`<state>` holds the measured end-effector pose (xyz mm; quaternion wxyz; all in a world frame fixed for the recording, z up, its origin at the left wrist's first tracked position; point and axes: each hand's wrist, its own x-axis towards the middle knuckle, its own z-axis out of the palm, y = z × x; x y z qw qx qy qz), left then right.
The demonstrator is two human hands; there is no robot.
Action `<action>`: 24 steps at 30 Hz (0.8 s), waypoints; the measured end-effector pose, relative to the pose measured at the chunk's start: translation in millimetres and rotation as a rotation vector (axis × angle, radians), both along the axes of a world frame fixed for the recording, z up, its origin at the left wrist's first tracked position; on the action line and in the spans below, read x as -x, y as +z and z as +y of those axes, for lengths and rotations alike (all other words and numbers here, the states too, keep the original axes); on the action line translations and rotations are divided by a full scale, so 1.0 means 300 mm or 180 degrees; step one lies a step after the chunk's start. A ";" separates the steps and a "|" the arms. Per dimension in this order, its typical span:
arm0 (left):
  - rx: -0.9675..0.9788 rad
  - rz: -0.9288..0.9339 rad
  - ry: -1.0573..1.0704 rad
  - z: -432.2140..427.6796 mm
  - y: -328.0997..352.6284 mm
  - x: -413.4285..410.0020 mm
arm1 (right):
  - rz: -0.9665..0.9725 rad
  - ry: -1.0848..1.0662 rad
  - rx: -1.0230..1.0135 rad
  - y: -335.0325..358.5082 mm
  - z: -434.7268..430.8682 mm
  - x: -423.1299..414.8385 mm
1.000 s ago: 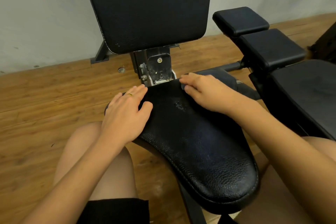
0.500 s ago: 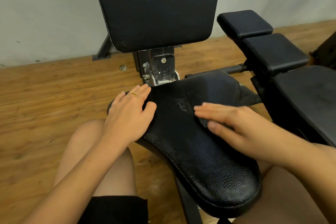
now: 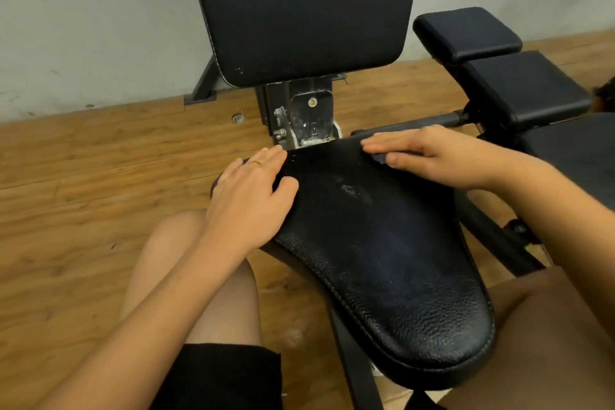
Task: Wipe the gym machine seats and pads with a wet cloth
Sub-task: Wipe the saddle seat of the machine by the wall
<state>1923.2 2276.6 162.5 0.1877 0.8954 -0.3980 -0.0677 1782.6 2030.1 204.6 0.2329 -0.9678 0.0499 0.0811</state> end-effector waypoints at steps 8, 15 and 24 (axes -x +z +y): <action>-0.0081 -0.0008 -0.0024 0.000 0.004 -0.006 | -0.0125 -0.0283 0.0429 -0.079 0.117 -0.194; -0.0015 -0.0012 -0.0062 0.014 -0.008 0.002 | -0.0388 0.0170 0.0290 0.010 0.295 0.144; -0.0071 0.0007 -0.0072 -0.001 0.000 -0.004 | -0.0060 -0.0383 0.0507 -0.076 0.196 -0.214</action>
